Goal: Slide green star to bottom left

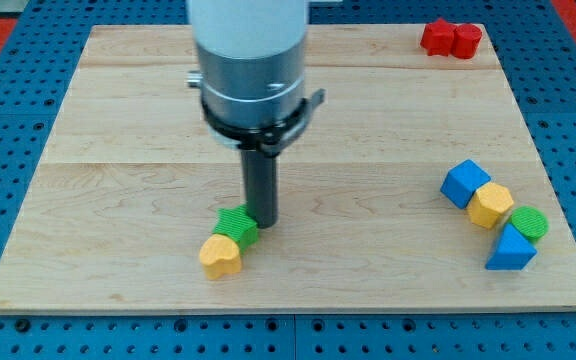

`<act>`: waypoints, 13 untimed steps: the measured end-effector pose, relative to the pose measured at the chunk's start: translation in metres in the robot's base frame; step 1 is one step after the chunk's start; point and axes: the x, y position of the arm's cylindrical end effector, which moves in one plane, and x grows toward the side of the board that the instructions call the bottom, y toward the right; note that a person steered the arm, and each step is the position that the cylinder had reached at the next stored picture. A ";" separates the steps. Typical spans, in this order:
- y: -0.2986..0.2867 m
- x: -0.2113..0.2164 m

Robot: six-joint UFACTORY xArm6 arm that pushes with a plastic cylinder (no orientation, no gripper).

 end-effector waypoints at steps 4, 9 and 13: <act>-0.005 0.018; -0.124 0.009; -0.137 -0.002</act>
